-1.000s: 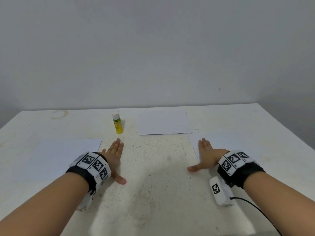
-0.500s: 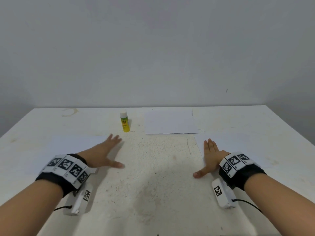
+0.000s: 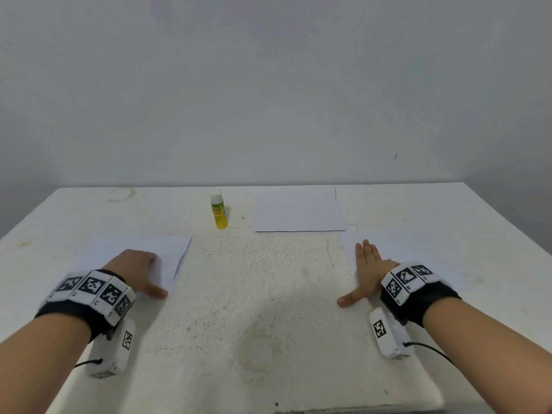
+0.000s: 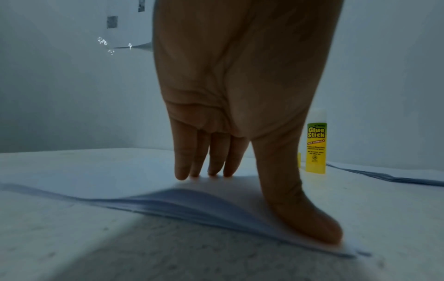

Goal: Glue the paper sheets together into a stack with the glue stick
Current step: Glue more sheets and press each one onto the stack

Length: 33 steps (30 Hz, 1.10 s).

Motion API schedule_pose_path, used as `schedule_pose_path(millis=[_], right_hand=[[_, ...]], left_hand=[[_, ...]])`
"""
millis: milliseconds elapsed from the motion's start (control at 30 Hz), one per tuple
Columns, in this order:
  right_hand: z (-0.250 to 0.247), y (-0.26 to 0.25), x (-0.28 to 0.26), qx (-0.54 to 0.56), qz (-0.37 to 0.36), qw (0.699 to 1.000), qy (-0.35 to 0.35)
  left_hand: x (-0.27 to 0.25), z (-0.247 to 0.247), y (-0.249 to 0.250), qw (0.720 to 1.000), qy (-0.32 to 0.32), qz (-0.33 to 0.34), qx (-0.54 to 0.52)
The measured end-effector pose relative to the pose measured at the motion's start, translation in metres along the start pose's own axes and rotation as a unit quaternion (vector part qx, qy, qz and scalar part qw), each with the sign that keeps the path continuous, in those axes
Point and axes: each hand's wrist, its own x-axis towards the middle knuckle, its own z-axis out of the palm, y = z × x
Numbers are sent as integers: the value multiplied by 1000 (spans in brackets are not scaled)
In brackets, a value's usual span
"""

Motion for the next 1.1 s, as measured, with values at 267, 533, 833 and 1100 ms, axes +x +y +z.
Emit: schedule_pose_path(millis=[267, 533, 833, 1100], right_hand=[[1, 1, 1, 4, -4, 1000, 2], [0, 1, 1, 3, -5, 1000, -1], [1, 2, 6, 5, -2, 1000, 1], [-12, 5, 8, 15, -17, 1000, 20]], left_hand=[[6, 0, -6, 998, 30, 28, 39], [-16, -29, 25, 972, 192, -42, 128], [-69, -27, 141, 976, 145, 147, 75], [-53, 12, 196, 976, 21, 207, 60]])
